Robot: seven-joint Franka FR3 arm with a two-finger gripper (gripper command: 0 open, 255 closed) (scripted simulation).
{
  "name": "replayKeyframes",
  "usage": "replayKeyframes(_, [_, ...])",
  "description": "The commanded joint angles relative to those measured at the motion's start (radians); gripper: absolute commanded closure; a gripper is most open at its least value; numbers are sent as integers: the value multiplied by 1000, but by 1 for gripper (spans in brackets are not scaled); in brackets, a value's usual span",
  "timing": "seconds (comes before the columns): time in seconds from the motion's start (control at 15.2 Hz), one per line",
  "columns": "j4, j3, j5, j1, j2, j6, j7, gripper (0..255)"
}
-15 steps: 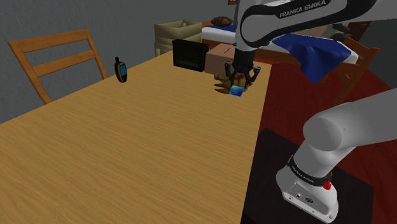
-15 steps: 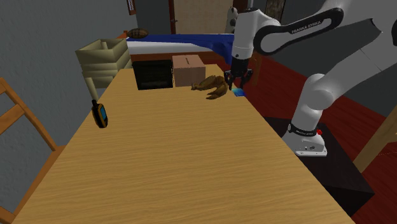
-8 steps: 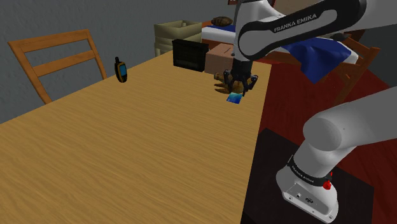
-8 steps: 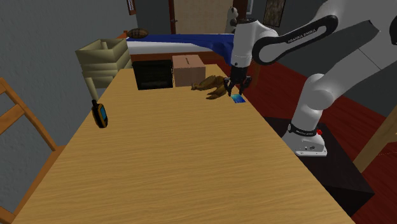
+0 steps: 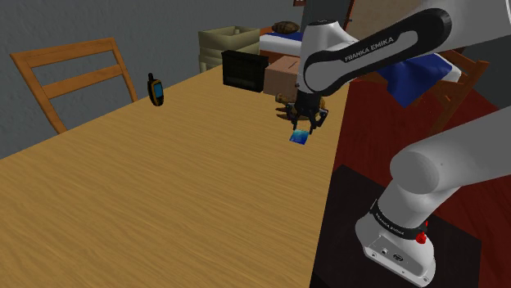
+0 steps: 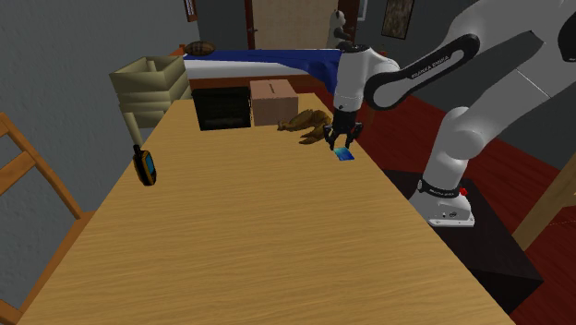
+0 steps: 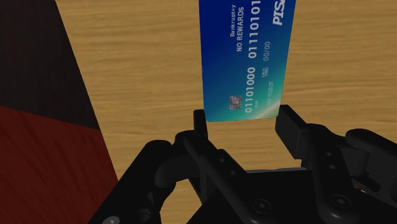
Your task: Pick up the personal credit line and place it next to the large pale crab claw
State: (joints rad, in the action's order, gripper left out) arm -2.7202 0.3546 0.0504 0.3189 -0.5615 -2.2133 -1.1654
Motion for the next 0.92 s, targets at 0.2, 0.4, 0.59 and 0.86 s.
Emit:
replayKeyframes(0.2, [-38,17,-5,7,47,-84,-16,255])
replayKeyframes(0.4, [-53,25,-10,12,71,-123,-24,255])
replayKeyframes(0.59, [-53,25,-10,12,71,-123,-24,255])
replayKeyframes(0.86, [-53,25,-10,12,70,-122,-24,255])
